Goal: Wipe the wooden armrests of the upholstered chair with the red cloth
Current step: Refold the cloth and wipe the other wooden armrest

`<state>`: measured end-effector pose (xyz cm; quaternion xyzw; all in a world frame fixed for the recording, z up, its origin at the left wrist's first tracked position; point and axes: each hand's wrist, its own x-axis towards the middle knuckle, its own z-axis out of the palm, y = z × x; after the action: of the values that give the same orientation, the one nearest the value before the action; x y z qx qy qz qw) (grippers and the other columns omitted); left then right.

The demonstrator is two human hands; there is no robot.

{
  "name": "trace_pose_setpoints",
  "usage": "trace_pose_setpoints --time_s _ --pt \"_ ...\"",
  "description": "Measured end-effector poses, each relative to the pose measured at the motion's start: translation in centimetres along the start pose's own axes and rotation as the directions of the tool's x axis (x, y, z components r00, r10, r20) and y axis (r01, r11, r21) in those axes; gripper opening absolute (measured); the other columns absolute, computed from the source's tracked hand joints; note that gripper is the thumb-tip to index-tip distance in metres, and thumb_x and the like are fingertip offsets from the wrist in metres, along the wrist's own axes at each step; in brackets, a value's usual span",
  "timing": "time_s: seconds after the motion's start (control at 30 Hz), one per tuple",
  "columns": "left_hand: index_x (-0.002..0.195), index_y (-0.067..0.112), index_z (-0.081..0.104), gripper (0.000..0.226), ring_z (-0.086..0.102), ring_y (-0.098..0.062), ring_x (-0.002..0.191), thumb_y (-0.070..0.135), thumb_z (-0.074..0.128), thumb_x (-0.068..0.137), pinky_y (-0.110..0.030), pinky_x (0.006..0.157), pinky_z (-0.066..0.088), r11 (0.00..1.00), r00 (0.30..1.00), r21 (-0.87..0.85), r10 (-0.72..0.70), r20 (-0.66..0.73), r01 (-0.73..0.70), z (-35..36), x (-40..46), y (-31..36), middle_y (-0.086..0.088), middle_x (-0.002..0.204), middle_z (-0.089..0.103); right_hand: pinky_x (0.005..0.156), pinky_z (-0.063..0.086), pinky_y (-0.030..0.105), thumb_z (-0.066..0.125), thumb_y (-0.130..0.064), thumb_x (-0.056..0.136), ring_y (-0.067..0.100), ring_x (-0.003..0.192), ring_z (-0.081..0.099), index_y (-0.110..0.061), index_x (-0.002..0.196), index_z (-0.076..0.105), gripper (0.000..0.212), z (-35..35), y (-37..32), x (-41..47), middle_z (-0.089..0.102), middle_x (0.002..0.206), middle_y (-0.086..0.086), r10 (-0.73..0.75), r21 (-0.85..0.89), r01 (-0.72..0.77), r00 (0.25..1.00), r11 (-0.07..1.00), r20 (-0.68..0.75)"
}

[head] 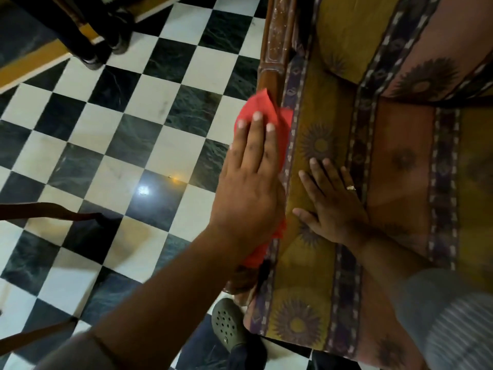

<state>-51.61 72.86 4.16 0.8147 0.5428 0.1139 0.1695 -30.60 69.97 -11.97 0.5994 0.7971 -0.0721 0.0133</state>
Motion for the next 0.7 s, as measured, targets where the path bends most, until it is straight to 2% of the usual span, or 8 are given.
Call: trace_pose_setpoints --time_s 0.13,0.27,0.37,0.43,0.53,0.63,0.7 --pt "0.155 0.003 0.007 0.065 -0.006 -0.037 0.153 0.029 0.035 0.101 -0.056 0.123 0.013 0.998 0.998 -0.023 0.051 0.029 -0.051 0.1 -5.8 0.2 -0.019 0.165 0.000 0.121 0.012 0.058 0.026 -0.075 0.092 0.034 0.155 0.008 -0.020 0.157 0.021 0.085 0.2 0.1 0.2 0.015 0.167 0.011 0.001 0.007 -0.001 1.000 1.000 -0.004" --pt "0.154 0.004 0.010 0.063 -0.003 -0.038 0.153 0.030 0.032 0.101 -0.059 0.121 0.019 0.997 0.996 -0.008 0.077 0.043 -0.077 0.0 -5.6 0.0 -0.020 0.164 0.003 0.121 0.013 0.059 0.029 -0.074 0.093 0.034 0.155 0.008 -0.020 0.157 0.020 0.085 0.7 0.1 0.0 0.015 0.167 0.012 -0.002 0.010 0.003 0.999 1.000 -0.037" --pt "0.155 0.004 0.017 0.061 0.000 -0.036 0.153 0.038 0.017 0.105 -0.057 0.122 0.016 0.992 0.992 0.055 0.112 0.057 -0.116 -0.2 -3.9 -0.3 -0.019 0.165 0.008 0.122 0.011 0.057 0.032 -0.074 0.093 0.033 0.155 0.007 -0.019 0.158 0.019 0.086 1.1 0.2 0.0 0.013 0.168 0.012 -0.014 0.012 0.014 0.998 1.000 -0.069" --pt "0.154 0.004 0.022 0.070 0.003 -0.036 0.153 0.048 0.004 0.103 -0.053 0.123 0.010 0.982 0.986 0.109 0.144 0.082 -0.153 -0.5 -2.6 -0.3 -0.017 0.164 0.012 0.122 0.013 0.057 0.035 -0.073 0.093 0.033 0.155 0.008 -0.018 0.158 0.021 0.086 1.2 0.2 -0.2 0.013 0.168 0.012 -0.014 0.017 0.015 0.995 1.000 -0.097" --pt "0.155 0.005 0.021 0.078 0.006 -0.035 0.153 0.053 -0.006 0.099 -0.055 0.123 0.011 0.963 0.973 0.162 0.196 0.124 -0.215 -1.2 0.9 -0.3 -0.017 0.164 0.014 0.122 0.014 0.055 0.033 -0.075 0.092 0.032 0.155 0.008 -0.019 0.158 0.018 0.087 1.1 0.3 -0.1 0.011 0.168 0.011 -0.012 0.009 0.013 0.996 1.000 -0.089" --pt "0.157 0.008 0.003 0.075 -0.008 -0.030 0.153 0.051 0.002 0.095 -0.049 0.125 0.002 0.971 0.982 0.191 0.115 0.151 -0.143 -1.5 5.9 -0.6 -0.014 0.167 -0.001 0.124 0.012 0.052 0.029 -0.076 0.092 0.029 0.156 0.006 -0.019 0.159 0.015 0.089 1.1 0.2 -0.1 0.009 0.169 0.011 -0.003 -0.007 0.002 0.997 1.000 -0.076" --pt "0.157 0.008 -0.001 0.068 -0.011 -0.027 0.153 0.042 0.016 0.100 -0.044 0.125 -0.001 0.980 0.988 0.172 0.081 0.131 -0.103 -1.5 8.1 -0.9 -0.013 0.167 -0.005 0.125 0.011 0.051 0.028 -0.077 0.092 0.029 0.156 0.006 -0.019 0.159 0.014 0.089 1.0 0.1 -0.2 0.009 0.169 0.011 0.002 -0.016 -0.003 0.997 1.000 -0.074"
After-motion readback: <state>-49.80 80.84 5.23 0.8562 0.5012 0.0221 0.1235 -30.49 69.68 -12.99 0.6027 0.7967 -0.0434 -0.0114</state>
